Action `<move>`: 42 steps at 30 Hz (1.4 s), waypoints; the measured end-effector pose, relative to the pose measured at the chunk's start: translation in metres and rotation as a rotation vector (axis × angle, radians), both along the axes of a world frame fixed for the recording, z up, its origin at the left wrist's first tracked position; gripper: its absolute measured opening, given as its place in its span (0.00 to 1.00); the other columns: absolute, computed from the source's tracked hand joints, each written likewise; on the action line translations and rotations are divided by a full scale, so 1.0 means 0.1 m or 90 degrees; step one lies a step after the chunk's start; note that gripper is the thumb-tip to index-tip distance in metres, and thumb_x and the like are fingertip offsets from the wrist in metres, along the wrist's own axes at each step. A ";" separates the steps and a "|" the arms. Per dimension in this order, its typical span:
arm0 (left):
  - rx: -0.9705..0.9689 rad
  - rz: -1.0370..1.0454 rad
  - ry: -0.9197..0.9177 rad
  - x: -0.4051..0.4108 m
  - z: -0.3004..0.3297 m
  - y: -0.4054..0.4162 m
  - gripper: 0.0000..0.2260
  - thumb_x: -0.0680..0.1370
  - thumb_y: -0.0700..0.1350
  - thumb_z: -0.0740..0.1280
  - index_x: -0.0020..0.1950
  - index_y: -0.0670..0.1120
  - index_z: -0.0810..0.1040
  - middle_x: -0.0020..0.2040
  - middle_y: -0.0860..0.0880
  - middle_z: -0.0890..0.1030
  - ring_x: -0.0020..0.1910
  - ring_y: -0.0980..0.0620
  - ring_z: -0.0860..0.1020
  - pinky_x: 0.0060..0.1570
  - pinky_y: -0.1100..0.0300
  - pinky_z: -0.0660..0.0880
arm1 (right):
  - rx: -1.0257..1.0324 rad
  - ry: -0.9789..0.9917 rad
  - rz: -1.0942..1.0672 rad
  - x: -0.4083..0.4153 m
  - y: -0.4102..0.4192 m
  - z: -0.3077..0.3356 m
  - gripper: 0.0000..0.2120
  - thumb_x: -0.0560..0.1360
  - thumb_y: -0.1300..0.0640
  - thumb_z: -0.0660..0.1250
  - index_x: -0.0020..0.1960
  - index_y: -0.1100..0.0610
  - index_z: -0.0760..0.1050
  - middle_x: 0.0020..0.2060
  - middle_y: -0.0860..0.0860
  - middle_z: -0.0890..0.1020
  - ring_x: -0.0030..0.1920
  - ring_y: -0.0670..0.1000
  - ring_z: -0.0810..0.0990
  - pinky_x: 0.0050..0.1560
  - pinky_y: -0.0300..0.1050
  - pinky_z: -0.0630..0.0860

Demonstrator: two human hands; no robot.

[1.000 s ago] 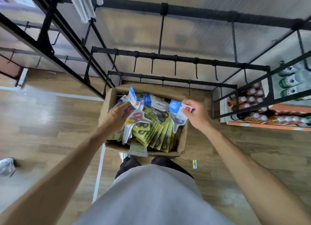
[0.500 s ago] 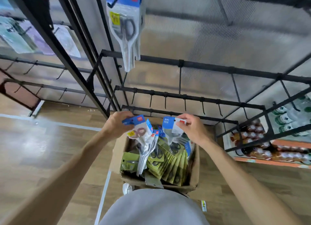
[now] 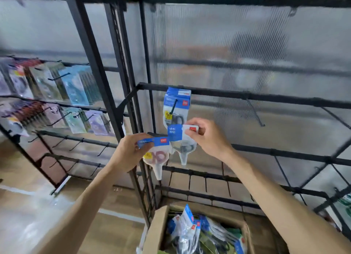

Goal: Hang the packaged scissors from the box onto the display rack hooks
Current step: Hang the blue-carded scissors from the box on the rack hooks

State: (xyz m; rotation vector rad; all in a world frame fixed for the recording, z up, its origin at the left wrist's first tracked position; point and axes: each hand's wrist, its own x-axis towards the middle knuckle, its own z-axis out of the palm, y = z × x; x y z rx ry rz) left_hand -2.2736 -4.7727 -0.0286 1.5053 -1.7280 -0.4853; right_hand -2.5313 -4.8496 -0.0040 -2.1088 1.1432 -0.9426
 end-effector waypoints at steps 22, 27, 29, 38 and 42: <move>-0.052 0.011 -0.060 0.12 0.57 0.14 0.05 0.79 0.44 0.69 0.54 0.48 0.82 0.43 0.55 0.82 0.38 0.58 0.81 0.36 0.65 0.77 | 0.024 -0.025 -0.232 0.65 -0.62 0.34 0.06 0.76 0.55 0.71 0.50 0.58 0.80 0.45 0.52 0.84 0.42 0.50 0.79 0.33 0.35 0.68; -0.052 -0.010 -0.039 -0.04 0.62 0.16 0.05 0.79 0.43 0.69 0.54 0.48 0.82 0.40 0.58 0.80 0.34 0.59 0.79 0.33 0.66 0.74 | 0.013 0.073 -0.288 0.66 -0.88 0.34 0.16 0.75 0.47 0.72 0.53 0.59 0.81 0.48 0.53 0.84 0.44 0.51 0.81 0.33 0.38 0.70; -0.049 -0.019 -0.035 -0.09 0.65 0.18 0.05 0.79 0.43 0.69 0.54 0.48 0.81 0.41 0.59 0.80 0.36 0.62 0.80 0.33 0.68 0.74 | -0.029 0.185 -0.288 0.61 -0.85 0.37 0.18 0.75 0.44 0.71 0.54 0.58 0.79 0.49 0.52 0.83 0.44 0.52 0.81 0.33 0.40 0.72; -0.080 -0.029 -0.092 -0.08 0.60 0.21 0.05 0.79 0.44 0.70 0.54 0.48 0.82 0.41 0.58 0.82 0.39 0.59 0.81 0.37 0.65 0.77 | -0.010 0.240 0.088 0.28 0.63 0.65 0.20 0.74 0.49 0.74 0.63 0.53 0.75 0.55 0.45 0.81 0.50 0.41 0.79 0.46 0.32 0.77; -0.101 -0.058 -0.095 -0.20 0.68 0.20 0.04 0.78 0.41 0.70 0.51 0.49 0.82 0.37 0.64 0.78 0.37 0.62 0.78 0.36 0.72 0.71 | -0.074 0.100 0.033 0.26 0.69 0.69 0.11 0.77 0.52 0.72 0.57 0.54 0.80 0.49 0.46 0.85 0.47 0.43 0.82 0.47 0.43 0.82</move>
